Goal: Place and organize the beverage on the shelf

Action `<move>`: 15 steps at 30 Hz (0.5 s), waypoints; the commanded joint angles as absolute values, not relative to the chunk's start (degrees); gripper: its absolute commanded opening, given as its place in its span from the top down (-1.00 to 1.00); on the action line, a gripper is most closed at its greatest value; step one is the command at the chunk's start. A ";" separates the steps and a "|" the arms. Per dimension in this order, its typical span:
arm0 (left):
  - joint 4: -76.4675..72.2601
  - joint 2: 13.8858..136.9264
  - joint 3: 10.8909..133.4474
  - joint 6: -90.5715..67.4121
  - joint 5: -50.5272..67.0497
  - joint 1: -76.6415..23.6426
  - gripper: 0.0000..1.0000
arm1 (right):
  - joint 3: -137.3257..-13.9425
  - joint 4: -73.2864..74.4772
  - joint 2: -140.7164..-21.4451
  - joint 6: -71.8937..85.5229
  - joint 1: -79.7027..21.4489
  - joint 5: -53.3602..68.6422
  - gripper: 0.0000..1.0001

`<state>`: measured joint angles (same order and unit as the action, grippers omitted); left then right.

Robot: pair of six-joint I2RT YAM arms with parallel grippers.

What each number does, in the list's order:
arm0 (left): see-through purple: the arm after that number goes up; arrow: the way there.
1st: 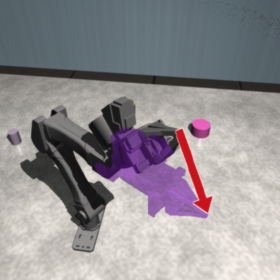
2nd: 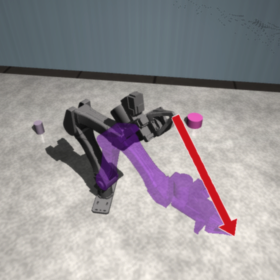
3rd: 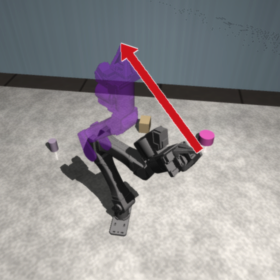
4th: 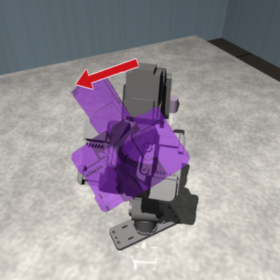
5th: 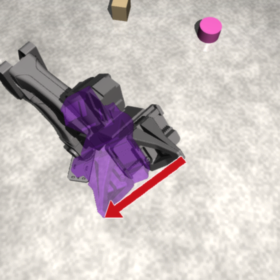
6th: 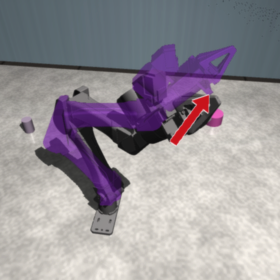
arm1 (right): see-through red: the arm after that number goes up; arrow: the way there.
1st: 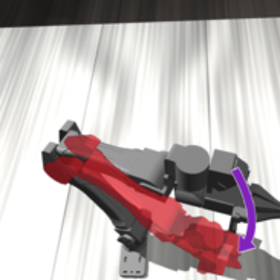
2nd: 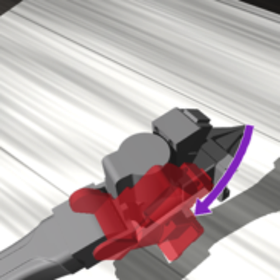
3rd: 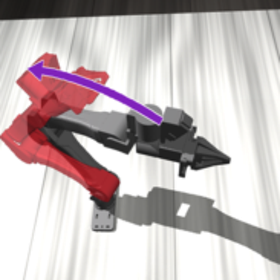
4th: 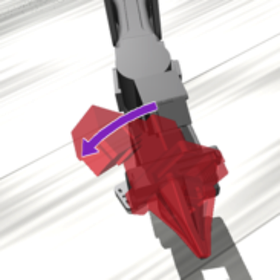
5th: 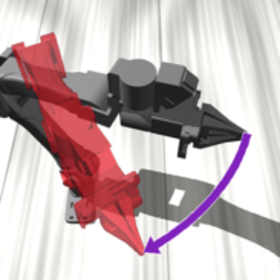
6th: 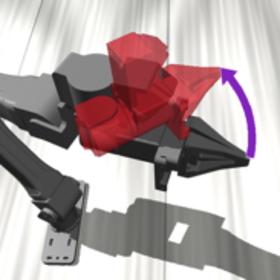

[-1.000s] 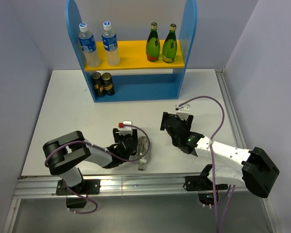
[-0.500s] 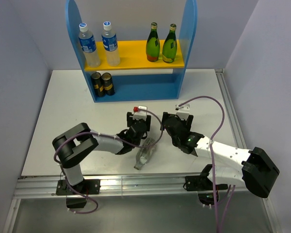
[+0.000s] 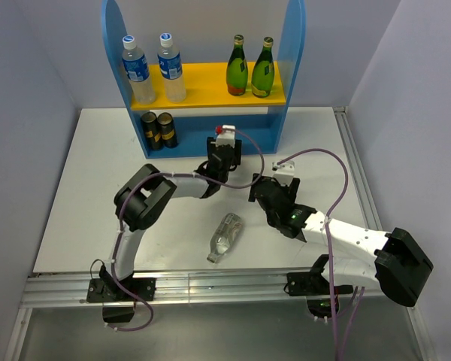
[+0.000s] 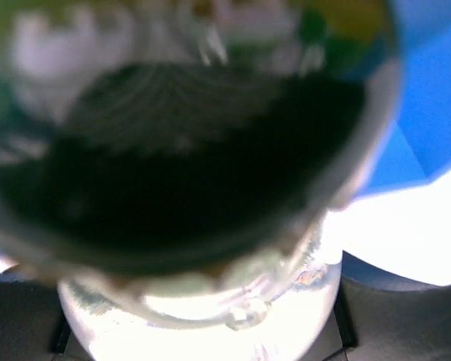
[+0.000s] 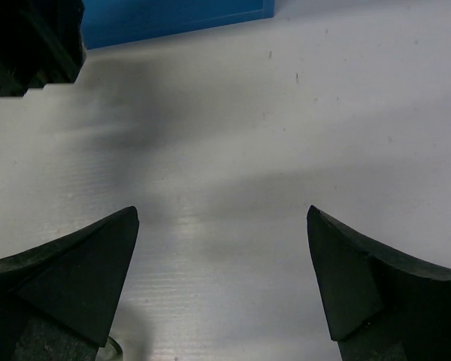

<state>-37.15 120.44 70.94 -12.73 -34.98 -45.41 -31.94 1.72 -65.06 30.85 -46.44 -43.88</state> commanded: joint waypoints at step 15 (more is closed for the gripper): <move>-32.35 132.10 94.92 -15.03 -27.86 -36.92 0.84 | -35.95 0.18 -66.09 30.67 -45.97 -44.12 -1.00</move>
